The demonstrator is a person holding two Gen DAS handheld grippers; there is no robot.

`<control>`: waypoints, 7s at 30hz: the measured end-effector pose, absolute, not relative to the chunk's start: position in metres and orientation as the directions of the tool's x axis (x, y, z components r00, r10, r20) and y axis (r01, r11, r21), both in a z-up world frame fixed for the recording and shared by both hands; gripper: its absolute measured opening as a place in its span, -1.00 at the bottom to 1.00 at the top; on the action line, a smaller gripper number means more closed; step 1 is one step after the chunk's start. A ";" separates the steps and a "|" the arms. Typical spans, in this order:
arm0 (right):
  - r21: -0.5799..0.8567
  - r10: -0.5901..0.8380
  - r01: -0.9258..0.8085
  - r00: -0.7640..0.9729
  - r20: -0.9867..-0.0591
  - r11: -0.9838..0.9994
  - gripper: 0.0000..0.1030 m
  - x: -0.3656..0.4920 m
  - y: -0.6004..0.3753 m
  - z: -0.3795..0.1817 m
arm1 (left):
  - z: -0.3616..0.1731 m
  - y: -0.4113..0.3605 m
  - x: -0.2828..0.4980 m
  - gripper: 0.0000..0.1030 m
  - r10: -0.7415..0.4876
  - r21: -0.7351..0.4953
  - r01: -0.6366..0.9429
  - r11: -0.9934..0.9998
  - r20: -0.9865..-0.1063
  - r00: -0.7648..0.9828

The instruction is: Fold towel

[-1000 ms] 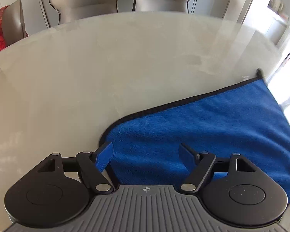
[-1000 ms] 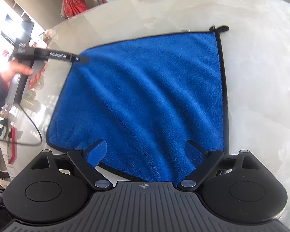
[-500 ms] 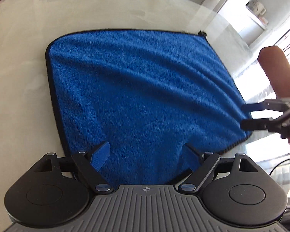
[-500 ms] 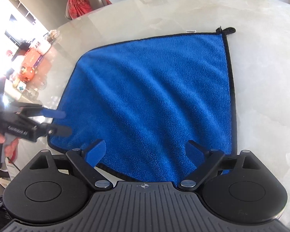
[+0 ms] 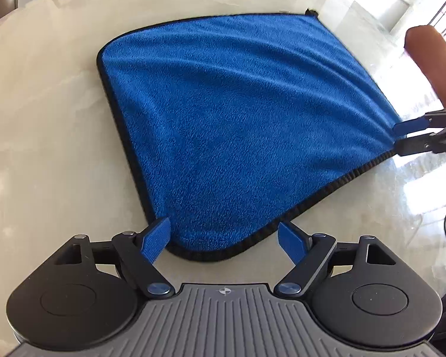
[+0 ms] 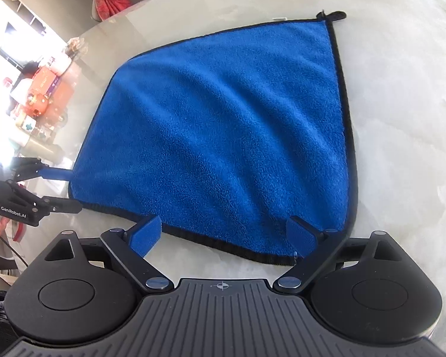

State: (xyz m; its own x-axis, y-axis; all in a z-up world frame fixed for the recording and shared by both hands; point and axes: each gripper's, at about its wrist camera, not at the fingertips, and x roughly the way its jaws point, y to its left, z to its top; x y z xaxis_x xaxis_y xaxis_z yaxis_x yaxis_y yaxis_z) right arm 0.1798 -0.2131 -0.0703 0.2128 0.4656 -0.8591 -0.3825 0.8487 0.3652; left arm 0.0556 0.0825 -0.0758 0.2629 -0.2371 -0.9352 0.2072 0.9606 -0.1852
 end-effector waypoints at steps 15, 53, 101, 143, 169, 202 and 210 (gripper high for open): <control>0.369 0.481 -0.401 0.224 -0.848 0.838 0.84 0.178 -0.206 -0.065 | -0.078 0.047 0.081 0.60 -0.291 -0.228 0.219 0.949 -0.903 0.317; 0.289 0.393 -0.340 0.292 -0.872 0.895 0.92 0.181 -0.199 -0.065 | -0.071 0.081 0.043 0.68 -0.310 -0.279 0.141 0.950 -0.899 0.308; 0.054 0.216 -0.249 0.686 -0.695 0.967 0.99 0.143 -0.222 -0.051 | -0.061 0.054 0.061 0.70 -0.030 -0.027 0.015 1.000 -0.918 0.396; 0.213 0.499 -0.629 0.321 -0.805 0.748 -0.91 0.394 -0.206 -0.090 | -0.079 0.006 0.061 0.88 -0.082 -0.036 0.120 0.992 -0.913 0.399; 0.305 0.565 -0.685 0.188 -0.803 0.662 -1.00 0.358 -0.199 -0.088 | -0.073 0.041 0.038 0.89 -0.148 -0.154 0.009 0.988 -0.926 0.348; 0.223 0.563 -0.803 0.162 -0.810 0.552 -0.38 0.288 -0.184 -0.085 | -0.068 0.033 0.080 0.86 -0.179 -0.163 0.074 0.984 -0.911 0.371; 0.182 0.474 -0.676 0.275 -0.836 0.714 -0.30 0.298 -0.219 -0.073 | -0.063 0.045 0.050 0.84 -0.187 -0.166 0.093 0.982 -0.932 0.309</control>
